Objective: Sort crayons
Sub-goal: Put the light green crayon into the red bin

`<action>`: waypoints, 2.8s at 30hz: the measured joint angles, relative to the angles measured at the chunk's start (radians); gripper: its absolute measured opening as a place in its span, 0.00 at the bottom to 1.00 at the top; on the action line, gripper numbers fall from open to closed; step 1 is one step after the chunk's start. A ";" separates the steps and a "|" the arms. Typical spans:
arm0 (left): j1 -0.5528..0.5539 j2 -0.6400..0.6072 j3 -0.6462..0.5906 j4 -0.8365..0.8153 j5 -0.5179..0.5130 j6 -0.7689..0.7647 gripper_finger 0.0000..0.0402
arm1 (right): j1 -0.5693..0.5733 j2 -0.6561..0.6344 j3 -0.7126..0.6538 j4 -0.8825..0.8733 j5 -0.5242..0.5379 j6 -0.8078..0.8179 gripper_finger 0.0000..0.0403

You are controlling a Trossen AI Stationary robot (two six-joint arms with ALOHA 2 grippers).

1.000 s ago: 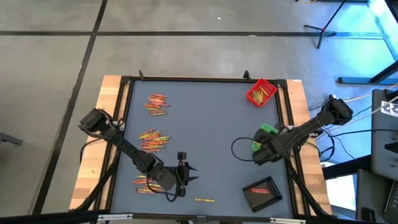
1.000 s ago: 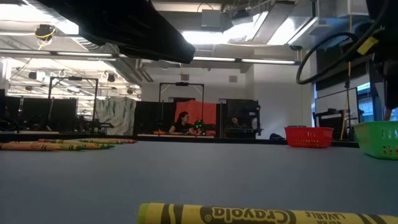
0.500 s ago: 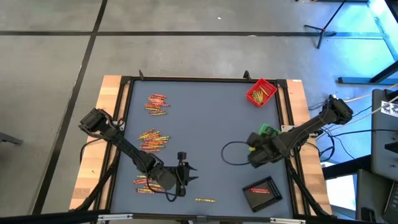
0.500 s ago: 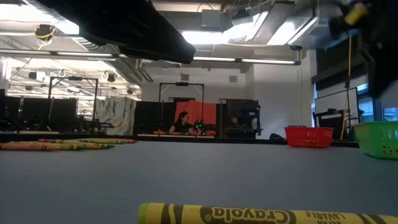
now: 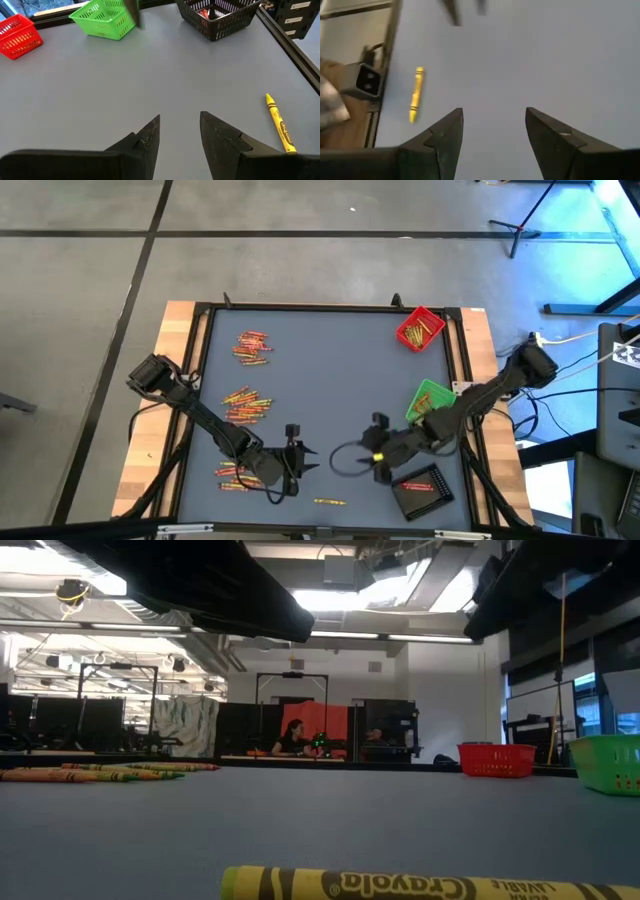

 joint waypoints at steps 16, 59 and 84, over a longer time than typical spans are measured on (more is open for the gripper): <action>-0.026 0.000 0.000 0.010 -0.020 0.001 0.31 | 0.073 0.290 -0.001 0.415 -0.047 -0.060 0.53; -0.063 0.000 0.000 0.016 -0.026 -0.187 0.31 | 0.117 0.570 0.103 0.504 0.061 -0.238 0.03; -0.013 -0.272 0.000 0.024 -0.079 0.239 0.31 | 0.009 0.196 0.097 -0.131 0.236 -0.183 0.05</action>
